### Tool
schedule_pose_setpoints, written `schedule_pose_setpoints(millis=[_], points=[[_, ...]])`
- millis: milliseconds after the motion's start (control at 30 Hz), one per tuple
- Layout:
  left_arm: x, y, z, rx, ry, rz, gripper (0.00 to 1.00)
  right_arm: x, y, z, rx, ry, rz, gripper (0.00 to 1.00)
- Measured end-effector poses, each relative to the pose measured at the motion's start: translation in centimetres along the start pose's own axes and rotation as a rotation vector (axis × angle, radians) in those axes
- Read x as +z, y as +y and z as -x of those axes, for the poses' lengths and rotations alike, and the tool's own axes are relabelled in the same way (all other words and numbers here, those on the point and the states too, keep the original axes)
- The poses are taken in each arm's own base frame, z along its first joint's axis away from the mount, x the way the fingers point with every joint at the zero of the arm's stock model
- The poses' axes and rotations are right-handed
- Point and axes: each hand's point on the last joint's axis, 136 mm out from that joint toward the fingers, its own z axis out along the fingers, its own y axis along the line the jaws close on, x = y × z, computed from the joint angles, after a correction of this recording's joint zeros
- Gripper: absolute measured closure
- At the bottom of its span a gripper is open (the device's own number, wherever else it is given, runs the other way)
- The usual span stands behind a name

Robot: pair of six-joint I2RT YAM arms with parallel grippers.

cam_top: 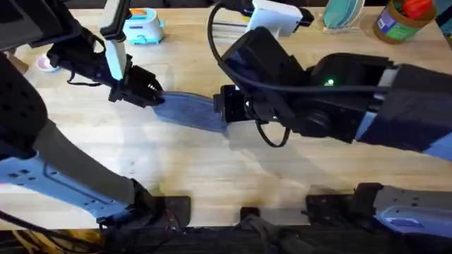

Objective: Unzip the bag, pick up the pens from the table one at a time and place them inside, then zip the bag closed.

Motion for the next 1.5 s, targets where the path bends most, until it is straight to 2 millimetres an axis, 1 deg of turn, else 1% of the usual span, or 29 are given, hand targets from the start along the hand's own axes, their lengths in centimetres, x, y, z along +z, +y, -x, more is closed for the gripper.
schedule_pose_setpoints(millis=[233,367,400,433,533,733,900,933,967,1000,1200,1233,1333,1500], points=[[0.0,0.1,-0.1,0.002,0.001,0.003,0.958,0.0,0.8,0.9,-0.065,-0.030,0.037,0.971],[0.0,0.1,-0.1,0.002,0.001,0.004,0.958,0.2,1.2,1.3,-0.098,0.001,0.076,0.972],[0.0,0.1,-0.1,0.002,0.001,0.004,0.958,0.3,1.3,1.5,-0.099,0.011,0.088,0.972],[0.0,0.1,-0.1,0.002,0.001,0.004,0.958,1.1,1.8,2.2,-0.096,0.038,0.114,0.972],[0.0,0.1,-0.1,0.002,0.001,0.004,0.958,2.0,2.5,3.0,-0.107,0.054,0.129,0.972],[0.0,0.2,-0.1,0.003,0.002,0.007,0.958,3.6,5.1,4.5,-0.138,0.078,0.173,0.972],[-0.1,0.2,-0.2,0.003,0.003,0.012,0.958,5.7,7.7,5.9,-0.162,0.094,0.212,0.972],[-0.1,0.3,-0.2,0.003,0.003,0.013,0.958,6.1,8.3,6.1,-0.169,0.097,0.223,0.972],[-0.2,0.3,-0.2,0.005,0.006,0.015,0.957,7.2,10.2,6.5,-0.189,0.108,0.258,0.972],[-0.3,0.4,-0.3,0.005,0.011,0.017,0.957,8.2,11.6,6.6,-0.204,0.120,0.283,0.972],[-0.4,0.4,-0.5,0.002,0.014,0.018,0.957,9.6,13.5,6.3,-0.223,0.133,0.313,0.972],[-0.4,0.3,-0.5,0.001,0.015,0.017,0.957,9.9,14.4,5.8,-0.233,0.140,0.341,0.972],[-0.4,0.3,-0.5,-0.001,0.016,0.015,0.957,10.0,14.9,5.6,-0.238,0.145,0.354,0.971],[-0.4,0.3,-0.5,-0.002,0.016,0.014,0.957,9.7,14.8,5.6,-0.248,0.157,0.357,0.968]])
